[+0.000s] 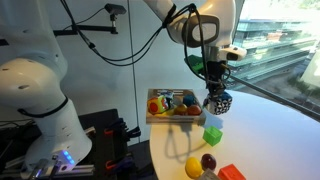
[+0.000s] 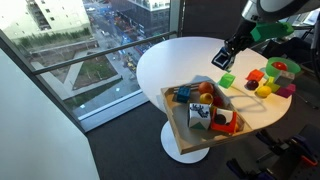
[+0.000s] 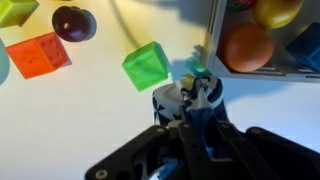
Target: Put the 4 cube on the tray
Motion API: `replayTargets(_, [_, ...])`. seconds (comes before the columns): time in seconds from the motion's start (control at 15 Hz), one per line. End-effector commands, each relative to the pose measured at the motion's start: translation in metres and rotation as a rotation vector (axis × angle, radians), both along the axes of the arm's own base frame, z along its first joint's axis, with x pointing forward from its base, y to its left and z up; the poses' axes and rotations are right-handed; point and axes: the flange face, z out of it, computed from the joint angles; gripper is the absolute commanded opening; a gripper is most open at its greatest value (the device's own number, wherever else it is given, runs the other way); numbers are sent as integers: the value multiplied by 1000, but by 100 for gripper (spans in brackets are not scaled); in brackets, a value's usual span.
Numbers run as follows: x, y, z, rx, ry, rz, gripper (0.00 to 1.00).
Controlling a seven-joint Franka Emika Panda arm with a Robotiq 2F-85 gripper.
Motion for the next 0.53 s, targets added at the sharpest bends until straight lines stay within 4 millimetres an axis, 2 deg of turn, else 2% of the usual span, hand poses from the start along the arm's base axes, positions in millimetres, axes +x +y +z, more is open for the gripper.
replayTargets(0.0, [-11, 29, 10, 33, 21, 30, 7])
replayTargets(0.47, [-22, 81, 4, 47, 54, 110, 7])
